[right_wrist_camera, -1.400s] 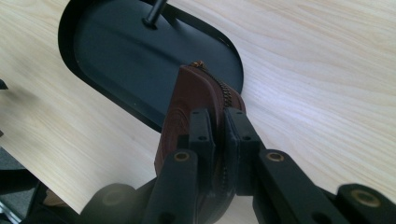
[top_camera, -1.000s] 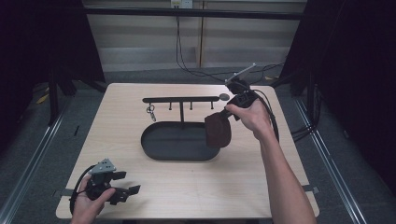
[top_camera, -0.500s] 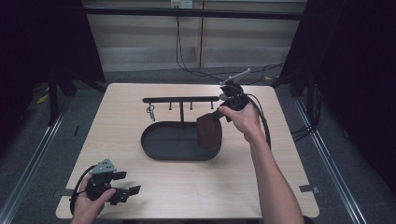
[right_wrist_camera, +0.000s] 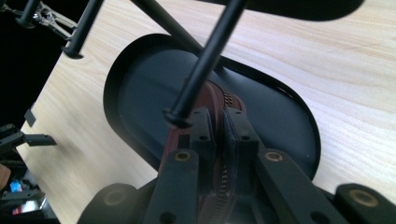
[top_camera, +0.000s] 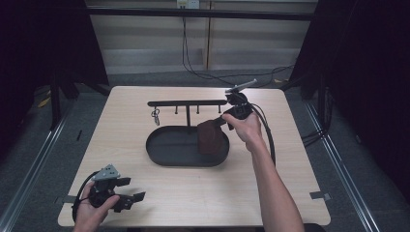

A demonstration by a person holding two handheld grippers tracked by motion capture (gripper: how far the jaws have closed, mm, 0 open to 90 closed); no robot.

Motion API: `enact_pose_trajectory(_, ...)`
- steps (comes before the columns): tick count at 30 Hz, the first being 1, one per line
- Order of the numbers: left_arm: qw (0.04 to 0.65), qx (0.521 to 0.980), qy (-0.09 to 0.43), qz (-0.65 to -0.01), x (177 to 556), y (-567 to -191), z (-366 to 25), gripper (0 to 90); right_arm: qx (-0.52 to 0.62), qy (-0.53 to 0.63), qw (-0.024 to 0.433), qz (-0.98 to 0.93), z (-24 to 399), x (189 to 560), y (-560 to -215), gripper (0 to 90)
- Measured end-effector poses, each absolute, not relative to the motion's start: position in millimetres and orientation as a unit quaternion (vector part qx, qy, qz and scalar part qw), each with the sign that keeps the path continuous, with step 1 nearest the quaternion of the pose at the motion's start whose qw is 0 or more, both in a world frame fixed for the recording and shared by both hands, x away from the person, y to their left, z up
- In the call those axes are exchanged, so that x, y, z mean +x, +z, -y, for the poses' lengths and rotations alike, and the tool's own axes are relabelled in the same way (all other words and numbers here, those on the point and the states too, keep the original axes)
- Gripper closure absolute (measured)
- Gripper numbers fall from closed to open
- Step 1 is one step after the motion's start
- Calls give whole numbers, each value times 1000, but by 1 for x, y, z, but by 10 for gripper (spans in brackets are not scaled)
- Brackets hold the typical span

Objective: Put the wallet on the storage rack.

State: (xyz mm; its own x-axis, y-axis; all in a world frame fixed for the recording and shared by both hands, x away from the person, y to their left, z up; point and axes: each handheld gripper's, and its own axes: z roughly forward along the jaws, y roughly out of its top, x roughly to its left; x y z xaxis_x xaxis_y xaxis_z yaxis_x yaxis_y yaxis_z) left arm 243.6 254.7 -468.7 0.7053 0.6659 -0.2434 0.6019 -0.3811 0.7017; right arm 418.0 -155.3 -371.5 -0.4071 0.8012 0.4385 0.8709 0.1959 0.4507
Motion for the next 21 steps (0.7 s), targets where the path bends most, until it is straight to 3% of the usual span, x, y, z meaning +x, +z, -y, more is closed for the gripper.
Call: enact_pose_trajectory(21, 405, 830, 39, -381, 244, -468, -255, 166, -574, -345, 68, 739, 159, 424, -416, 829)
